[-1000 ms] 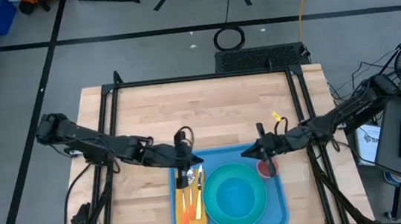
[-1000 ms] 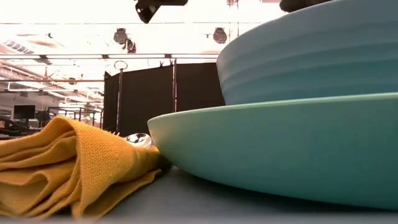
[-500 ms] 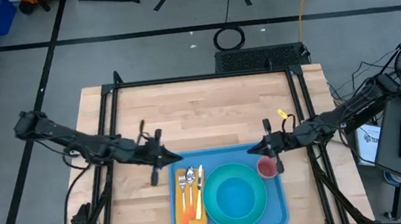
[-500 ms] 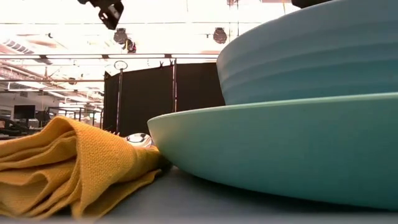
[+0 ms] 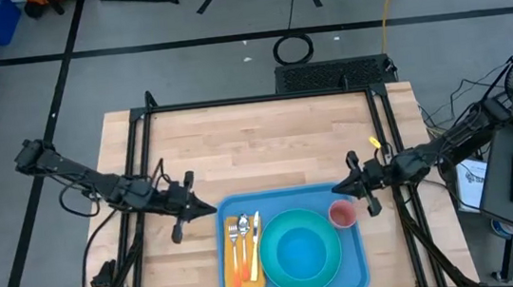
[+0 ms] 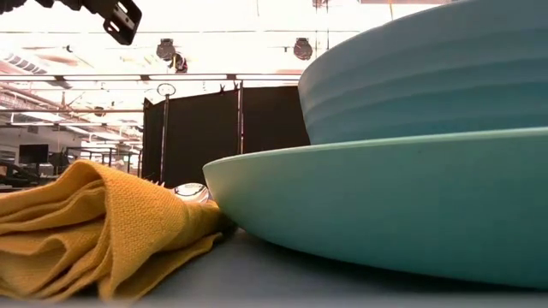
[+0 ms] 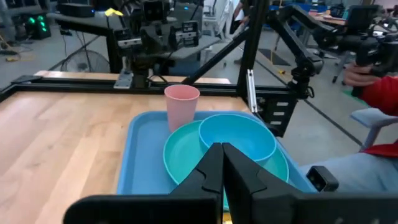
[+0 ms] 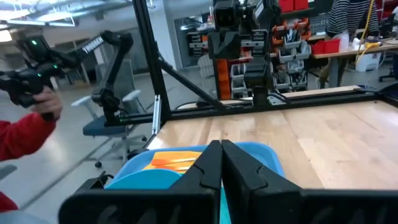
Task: Set up tray
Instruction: Return to Home Position
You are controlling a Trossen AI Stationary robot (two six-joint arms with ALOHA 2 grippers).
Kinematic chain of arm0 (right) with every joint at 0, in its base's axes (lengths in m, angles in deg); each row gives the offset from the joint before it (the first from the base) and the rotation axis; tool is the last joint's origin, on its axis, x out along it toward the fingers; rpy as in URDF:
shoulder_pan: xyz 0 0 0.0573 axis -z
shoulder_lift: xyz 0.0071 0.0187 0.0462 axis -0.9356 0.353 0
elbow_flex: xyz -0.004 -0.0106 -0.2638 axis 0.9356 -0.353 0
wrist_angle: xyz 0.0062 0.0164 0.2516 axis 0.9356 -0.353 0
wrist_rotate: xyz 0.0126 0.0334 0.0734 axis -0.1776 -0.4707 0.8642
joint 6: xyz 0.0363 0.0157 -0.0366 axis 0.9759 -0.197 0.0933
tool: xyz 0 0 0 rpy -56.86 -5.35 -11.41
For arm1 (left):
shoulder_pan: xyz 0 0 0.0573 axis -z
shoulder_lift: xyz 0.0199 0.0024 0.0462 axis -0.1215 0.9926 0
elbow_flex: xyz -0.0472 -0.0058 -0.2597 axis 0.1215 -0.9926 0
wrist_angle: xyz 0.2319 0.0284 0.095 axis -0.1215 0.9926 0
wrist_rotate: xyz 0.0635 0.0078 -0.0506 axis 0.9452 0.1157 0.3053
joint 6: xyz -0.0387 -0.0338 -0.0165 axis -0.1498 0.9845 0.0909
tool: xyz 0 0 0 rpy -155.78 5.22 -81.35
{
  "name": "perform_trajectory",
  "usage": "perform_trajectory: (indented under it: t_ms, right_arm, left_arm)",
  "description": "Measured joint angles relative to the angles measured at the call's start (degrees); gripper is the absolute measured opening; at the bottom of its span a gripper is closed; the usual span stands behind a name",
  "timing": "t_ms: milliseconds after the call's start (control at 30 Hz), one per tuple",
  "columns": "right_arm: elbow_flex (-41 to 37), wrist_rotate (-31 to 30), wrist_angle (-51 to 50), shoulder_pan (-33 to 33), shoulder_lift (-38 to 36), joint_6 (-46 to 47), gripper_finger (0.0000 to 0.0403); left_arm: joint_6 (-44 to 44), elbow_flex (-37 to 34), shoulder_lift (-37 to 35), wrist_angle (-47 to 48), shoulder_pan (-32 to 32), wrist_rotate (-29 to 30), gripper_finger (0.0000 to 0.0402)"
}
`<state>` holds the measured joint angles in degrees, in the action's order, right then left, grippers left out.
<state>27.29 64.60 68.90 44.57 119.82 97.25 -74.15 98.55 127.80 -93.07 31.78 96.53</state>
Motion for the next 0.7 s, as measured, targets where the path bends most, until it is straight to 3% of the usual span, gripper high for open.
perform_trajectory:
  t_ms: [700]
  right_arm:
    - [-8.9,4.2,0.0,0.0,-13.0,-0.8,0.0000]
  left_arm:
    - [-1.9,-16.8,-13.2,-10.3,1.6,0.1,0.0003]
